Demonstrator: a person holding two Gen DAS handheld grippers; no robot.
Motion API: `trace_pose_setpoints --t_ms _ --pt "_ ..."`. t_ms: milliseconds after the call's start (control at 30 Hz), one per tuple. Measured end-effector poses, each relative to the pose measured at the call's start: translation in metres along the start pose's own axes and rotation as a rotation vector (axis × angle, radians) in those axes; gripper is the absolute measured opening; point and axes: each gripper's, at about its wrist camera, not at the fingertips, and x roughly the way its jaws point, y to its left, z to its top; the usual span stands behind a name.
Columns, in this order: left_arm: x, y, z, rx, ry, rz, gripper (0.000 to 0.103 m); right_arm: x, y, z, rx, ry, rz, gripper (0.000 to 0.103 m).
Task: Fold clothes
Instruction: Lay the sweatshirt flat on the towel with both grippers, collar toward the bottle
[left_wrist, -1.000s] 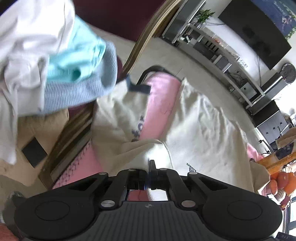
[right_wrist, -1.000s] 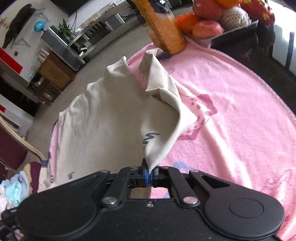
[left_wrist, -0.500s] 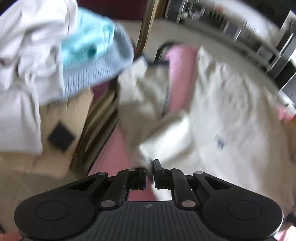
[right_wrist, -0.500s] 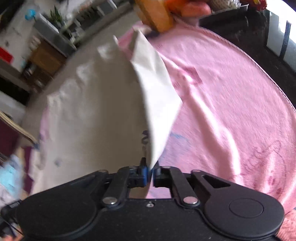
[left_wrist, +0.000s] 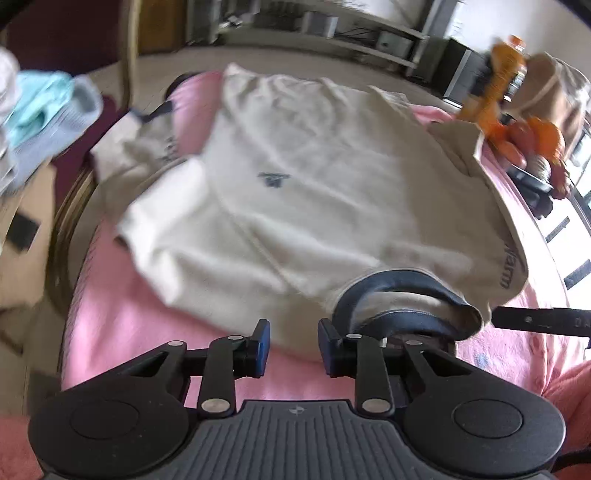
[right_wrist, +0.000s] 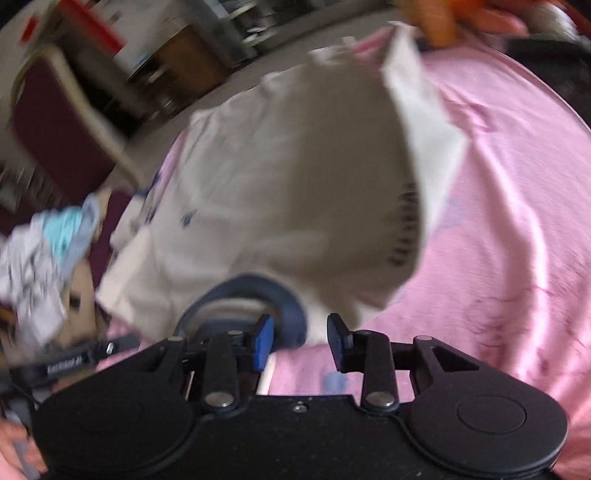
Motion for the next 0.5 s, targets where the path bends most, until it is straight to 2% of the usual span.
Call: trace_pose_setpoints --t_ms 33,133,267,400,467,500 --pt "0.000 -0.001 0.000 -0.002 0.003 -0.029 0.018 0.001 0.005 -0.004 -0.024 0.002 0.023 0.033" --pt "-0.004 -0.008 -0.005 0.001 0.017 -0.084 0.021 0.005 0.006 -0.004 -0.027 0.012 0.033 0.033" --pt "0.011 -0.017 -0.003 0.010 0.056 -0.085 0.022 0.013 0.002 -0.004 -0.005 0.027 0.024 0.033" --pt "0.025 -0.031 -0.005 0.074 0.083 -0.060 0.020 0.021 0.006 -0.005 -0.022 0.037 0.016 0.033" --pt "0.032 -0.038 -0.006 0.113 0.089 -0.032 0.010 0.026 0.008 -0.005 -0.038 0.040 -0.012 0.033" --pt "0.035 -0.041 -0.007 0.129 0.088 -0.012 0.009 0.028 0.009 -0.006 -0.046 0.040 -0.028 0.032"
